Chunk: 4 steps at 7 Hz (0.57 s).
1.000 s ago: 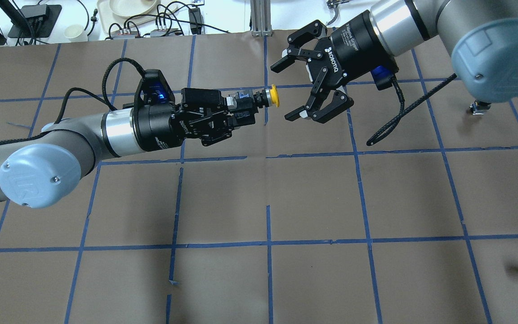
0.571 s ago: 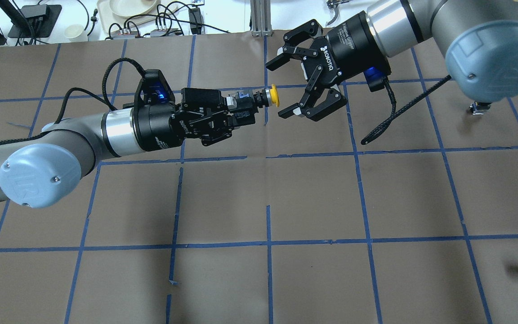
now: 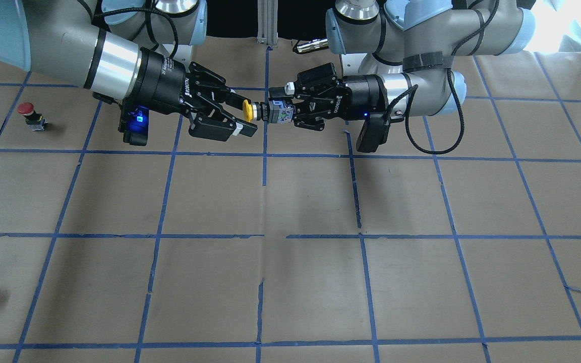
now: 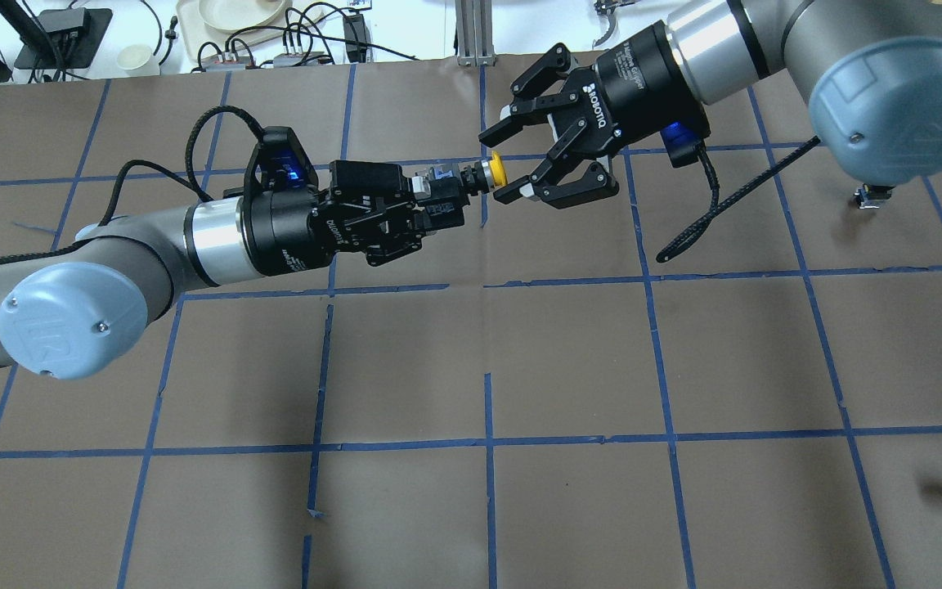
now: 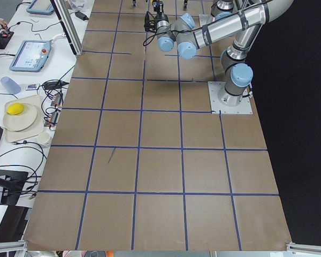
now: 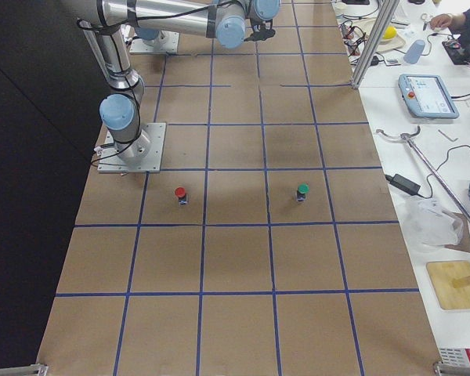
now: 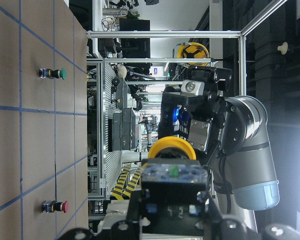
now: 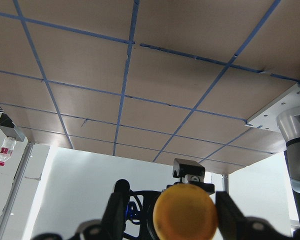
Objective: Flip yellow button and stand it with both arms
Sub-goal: 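Close the right gripper on the yellow cap and open the left gripper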
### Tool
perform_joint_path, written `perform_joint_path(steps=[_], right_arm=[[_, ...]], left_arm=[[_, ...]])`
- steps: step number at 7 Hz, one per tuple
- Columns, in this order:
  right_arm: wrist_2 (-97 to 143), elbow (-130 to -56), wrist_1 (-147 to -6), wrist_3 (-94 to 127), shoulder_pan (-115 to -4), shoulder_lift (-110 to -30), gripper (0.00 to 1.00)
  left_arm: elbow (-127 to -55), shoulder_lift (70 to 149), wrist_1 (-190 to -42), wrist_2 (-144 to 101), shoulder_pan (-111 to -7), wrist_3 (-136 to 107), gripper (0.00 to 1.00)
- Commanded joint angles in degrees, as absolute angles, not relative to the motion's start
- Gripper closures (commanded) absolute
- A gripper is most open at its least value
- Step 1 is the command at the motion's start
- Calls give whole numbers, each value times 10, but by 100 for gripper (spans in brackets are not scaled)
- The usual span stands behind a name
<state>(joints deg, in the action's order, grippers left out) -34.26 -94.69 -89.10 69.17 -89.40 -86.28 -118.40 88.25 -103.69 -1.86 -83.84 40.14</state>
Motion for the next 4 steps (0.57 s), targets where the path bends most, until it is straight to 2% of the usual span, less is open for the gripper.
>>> perform_joint_path(steps=[1, 2, 4], right_arm=[[-340, -947, -890, 693, -894, -864, 87], [-339, -947, -890, 697, -894, -863, 87], [-339, -947, -890, 697, -893, -861, 88]], left_arm=[[-1183, 882, -1036, -18, -838, 402, 79], [-1183, 882, -1036, -18, -838, 400, 79], [-1184, 883, -1037, -16, -838, 401, 2]])
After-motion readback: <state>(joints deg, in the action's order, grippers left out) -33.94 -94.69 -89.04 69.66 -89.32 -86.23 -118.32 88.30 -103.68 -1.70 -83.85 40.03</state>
